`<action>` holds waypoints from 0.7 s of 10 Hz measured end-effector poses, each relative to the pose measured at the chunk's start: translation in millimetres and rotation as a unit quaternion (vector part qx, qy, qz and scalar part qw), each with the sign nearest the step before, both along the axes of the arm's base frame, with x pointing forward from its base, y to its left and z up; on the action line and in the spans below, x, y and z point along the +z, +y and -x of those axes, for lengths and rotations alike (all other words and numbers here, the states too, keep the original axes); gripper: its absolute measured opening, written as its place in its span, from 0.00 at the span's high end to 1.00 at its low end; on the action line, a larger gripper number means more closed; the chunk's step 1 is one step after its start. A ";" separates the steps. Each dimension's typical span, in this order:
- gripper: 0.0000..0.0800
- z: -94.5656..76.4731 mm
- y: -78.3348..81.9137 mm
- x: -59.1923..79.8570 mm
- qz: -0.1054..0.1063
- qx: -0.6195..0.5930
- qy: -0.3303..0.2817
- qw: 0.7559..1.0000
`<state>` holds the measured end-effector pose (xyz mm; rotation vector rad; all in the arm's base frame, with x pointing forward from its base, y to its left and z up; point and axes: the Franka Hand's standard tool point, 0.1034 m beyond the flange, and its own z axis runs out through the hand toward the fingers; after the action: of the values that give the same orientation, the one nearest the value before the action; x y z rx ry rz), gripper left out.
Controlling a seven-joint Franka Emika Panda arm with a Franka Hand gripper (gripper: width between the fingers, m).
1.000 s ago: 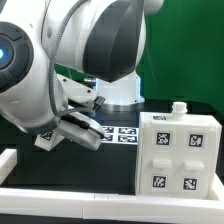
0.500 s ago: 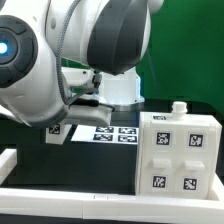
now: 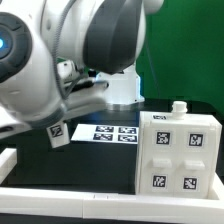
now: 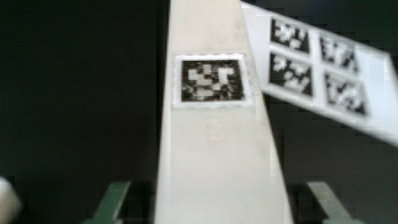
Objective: Assemble cabinet
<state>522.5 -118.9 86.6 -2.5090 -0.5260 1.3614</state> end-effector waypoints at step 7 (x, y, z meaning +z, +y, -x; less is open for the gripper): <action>0.64 10.3 19.9 2.1 -0.139 0.067 0.051 0.987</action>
Offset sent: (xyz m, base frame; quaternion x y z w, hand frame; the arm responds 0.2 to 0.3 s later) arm 0.0000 0.0000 0.0000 0.0000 0.0000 -0.1296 0.9916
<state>512.3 -98.9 88.7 -2.2028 -0.8139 1.3491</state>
